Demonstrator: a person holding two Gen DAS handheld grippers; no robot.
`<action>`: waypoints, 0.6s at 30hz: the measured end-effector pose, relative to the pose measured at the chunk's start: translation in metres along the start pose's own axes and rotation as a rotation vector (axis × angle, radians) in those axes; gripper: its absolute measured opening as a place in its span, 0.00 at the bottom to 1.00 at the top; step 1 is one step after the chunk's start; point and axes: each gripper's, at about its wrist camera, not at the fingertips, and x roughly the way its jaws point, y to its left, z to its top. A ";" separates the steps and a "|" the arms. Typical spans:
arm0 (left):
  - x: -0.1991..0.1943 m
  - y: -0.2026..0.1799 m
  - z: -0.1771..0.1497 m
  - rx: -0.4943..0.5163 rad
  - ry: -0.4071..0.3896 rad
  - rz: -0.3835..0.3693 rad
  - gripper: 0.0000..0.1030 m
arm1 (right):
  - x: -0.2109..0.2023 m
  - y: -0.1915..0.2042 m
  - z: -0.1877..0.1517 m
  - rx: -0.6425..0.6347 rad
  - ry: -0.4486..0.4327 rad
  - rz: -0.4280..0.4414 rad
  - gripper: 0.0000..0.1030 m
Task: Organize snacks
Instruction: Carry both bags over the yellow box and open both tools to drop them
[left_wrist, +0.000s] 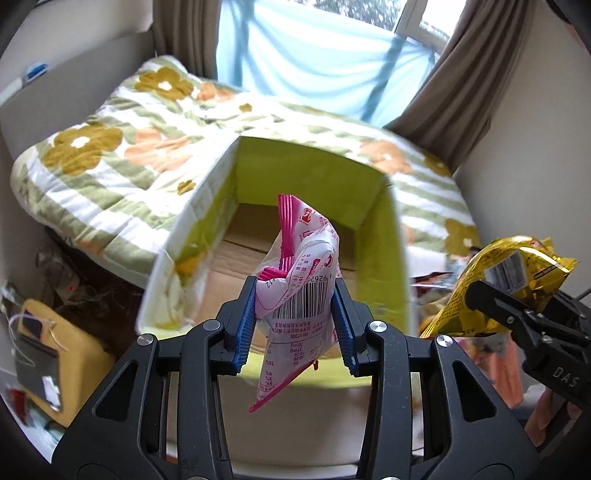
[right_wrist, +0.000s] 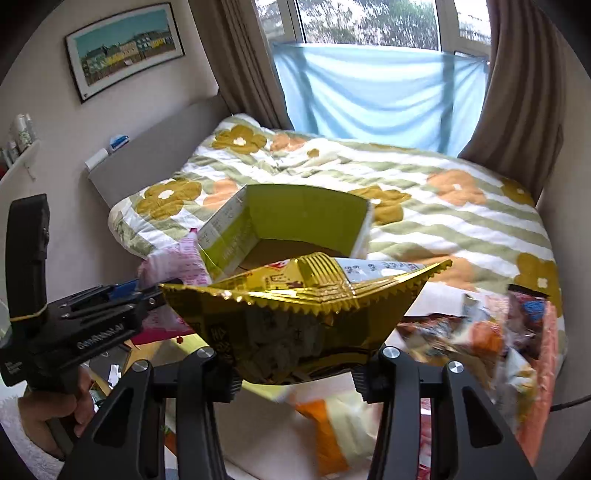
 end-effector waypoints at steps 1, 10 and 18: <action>0.008 0.007 0.003 0.010 0.016 0.000 0.34 | 0.009 0.004 0.003 0.008 0.011 -0.004 0.42; 0.087 0.032 0.015 0.164 0.180 -0.017 0.34 | 0.075 0.025 0.019 0.112 0.127 -0.083 0.42; 0.098 0.025 0.009 0.280 0.188 -0.004 0.78 | 0.098 0.024 0.023 0.158 0.185 -0.110 0.42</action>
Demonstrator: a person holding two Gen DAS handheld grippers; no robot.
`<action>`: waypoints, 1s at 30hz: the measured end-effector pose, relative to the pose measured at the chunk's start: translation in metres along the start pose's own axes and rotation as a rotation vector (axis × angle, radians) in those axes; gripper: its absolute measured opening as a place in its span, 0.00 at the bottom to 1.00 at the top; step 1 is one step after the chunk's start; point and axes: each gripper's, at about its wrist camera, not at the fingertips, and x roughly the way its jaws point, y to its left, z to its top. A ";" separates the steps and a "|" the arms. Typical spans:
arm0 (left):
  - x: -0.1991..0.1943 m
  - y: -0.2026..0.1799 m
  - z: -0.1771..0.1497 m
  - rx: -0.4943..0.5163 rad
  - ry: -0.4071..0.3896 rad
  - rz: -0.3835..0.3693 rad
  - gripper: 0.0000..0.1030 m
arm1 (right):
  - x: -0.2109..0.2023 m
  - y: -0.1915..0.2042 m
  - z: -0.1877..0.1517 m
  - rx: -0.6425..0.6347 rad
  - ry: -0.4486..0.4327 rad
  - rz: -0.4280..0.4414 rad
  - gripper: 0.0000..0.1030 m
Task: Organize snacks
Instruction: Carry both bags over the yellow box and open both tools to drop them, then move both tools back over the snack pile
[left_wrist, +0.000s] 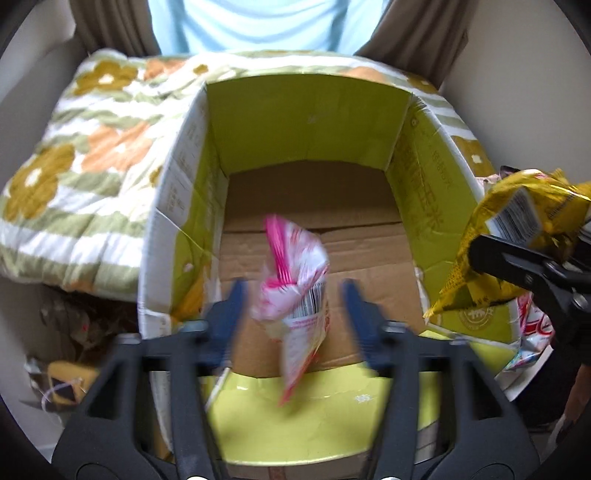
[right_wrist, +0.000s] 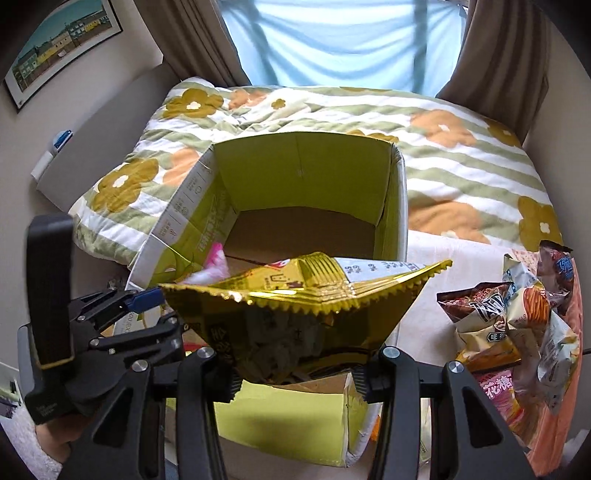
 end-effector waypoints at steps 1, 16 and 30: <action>-0.005 0.000 -0.002 0.005 -0.022 0.027 1.00 | 0.001 0.000 0.001 -0.003 0.003 0.003 0.42; -0.054 0.023 -0.025 -0.096 -0.117 0.107 1.00 | 0.023 0.011 -0.012 -0.111 0.107 0.017 0.42; -0.061 0.043 -0.042 -0.158 -0.122 0.116 1.00 | 0.022 0.015 -0.027 -0.091 0.057 0.008 0.94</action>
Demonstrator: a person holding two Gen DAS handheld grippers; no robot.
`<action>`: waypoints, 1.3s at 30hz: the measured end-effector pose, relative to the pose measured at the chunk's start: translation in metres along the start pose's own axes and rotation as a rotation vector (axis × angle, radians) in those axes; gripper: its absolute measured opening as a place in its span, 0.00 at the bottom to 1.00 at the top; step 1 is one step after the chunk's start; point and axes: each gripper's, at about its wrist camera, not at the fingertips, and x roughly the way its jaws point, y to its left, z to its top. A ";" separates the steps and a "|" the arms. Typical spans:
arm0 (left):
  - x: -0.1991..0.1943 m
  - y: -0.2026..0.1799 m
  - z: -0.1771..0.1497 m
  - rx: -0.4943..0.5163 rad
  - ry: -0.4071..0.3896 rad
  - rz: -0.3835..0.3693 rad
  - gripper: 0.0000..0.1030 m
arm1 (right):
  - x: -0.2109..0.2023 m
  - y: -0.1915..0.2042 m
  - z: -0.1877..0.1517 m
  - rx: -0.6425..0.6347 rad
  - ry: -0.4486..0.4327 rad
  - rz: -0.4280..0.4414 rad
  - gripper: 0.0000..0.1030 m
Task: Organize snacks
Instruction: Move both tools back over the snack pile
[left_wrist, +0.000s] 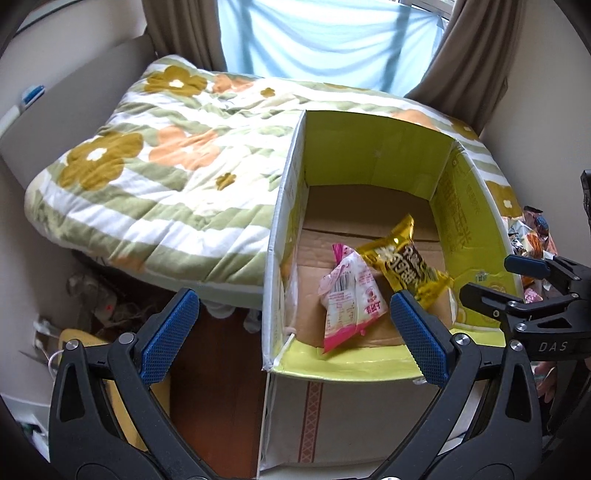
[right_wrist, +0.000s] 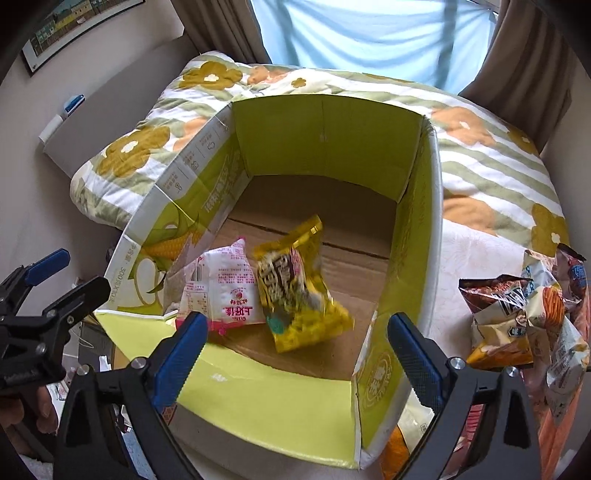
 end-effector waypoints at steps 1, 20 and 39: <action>0.000 0.001 0.000 0.001 0.000 -0.005 1.00 | -0.001 0.001 -0.001 0.001 0.001 -0.001 0.94; -0.007 -0.049 0.012 0.112 -0.035 -0.176 1.00 | -0.064 -0.020 -0.022 0.119 -0.140 -0.042 0.94; -0.020 -0.295 0.040 0.279 -0.055 -0.265 1.00 | -0.154 -0.219 -0.079 0.276 -0.236 -0.086 0.94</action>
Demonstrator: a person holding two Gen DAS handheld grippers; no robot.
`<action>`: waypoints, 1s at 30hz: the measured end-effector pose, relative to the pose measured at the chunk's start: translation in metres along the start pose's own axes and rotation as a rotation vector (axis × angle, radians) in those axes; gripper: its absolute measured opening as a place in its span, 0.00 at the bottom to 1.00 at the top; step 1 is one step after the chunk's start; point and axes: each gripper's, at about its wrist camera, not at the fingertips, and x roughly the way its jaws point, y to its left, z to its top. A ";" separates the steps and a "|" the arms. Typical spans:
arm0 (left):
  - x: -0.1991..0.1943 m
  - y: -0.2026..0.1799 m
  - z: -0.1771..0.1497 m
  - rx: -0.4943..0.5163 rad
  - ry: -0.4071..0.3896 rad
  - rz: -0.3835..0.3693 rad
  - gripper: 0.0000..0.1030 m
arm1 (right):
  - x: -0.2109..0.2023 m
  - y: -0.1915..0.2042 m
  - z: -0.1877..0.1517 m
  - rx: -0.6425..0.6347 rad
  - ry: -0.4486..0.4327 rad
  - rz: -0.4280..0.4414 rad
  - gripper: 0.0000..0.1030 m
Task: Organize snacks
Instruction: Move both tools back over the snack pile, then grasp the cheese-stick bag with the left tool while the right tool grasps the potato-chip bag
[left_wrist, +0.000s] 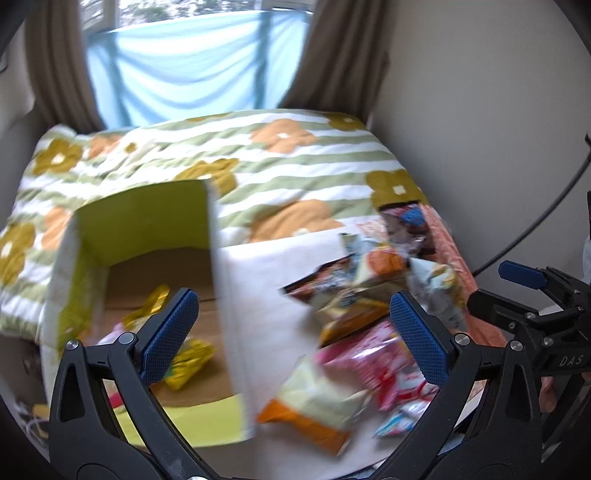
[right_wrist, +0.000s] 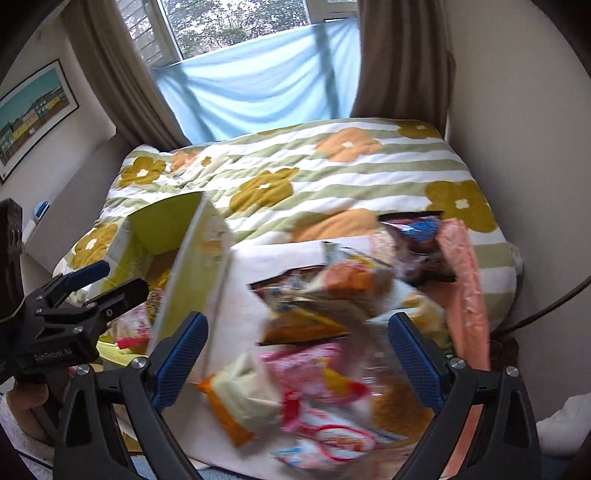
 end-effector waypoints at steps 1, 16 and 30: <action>0.007 -0.015 0.005 0.015 0.009 -0.006 1.00 | -0.001 -0.014 0.001 0.006 0.003 0.000 0.94; 0.132 -0.126 0.048 0.148 0.222 -0.013 1.00 | 0.043 -0.139 -0.008 0.127 0.150 0.113 0.94; 0.231 -0.139 0.032 0.282 0.439 0.023 0.80 | 0.075 -0.159 -0.013 0.242 0.218 0.123 0.94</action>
